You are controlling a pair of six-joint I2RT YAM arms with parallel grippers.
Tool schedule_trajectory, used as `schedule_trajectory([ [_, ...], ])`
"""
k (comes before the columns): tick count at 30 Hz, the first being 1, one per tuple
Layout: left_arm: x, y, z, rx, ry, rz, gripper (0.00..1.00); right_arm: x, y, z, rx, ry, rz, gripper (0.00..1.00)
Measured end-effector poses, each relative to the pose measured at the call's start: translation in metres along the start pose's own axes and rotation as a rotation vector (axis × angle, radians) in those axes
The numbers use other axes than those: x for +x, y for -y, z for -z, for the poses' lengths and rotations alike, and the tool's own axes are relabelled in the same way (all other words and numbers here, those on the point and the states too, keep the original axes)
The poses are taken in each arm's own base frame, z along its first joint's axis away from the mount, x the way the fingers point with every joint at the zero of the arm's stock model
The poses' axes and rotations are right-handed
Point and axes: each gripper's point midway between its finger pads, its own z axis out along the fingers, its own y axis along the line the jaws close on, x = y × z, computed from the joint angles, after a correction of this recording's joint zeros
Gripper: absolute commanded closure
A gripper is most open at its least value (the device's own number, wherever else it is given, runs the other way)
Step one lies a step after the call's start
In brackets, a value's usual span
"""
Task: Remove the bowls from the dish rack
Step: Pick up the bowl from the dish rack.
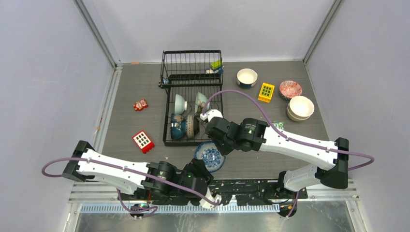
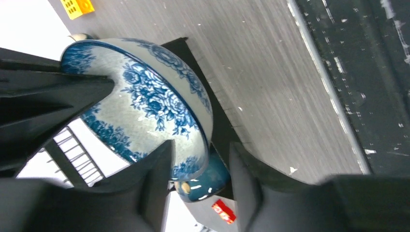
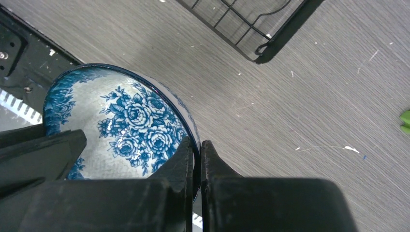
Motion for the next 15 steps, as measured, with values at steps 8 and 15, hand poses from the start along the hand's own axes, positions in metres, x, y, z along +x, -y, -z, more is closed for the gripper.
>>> schedule_trajectory([
  [8, 0.005, -0.016, 0.006, -0.115, -0.041, 0.197, 0.00, -0.003, 0.020, -0.004, 0.106, 0.058, -0.042, 0.99],
  [15, 0.014, -0.037, 0.019, -0.258, -0.034, 0.479, 0.00, -0.005, 0.060, 0.014, 0.236, 0.219, -0.137, 0.99],
])
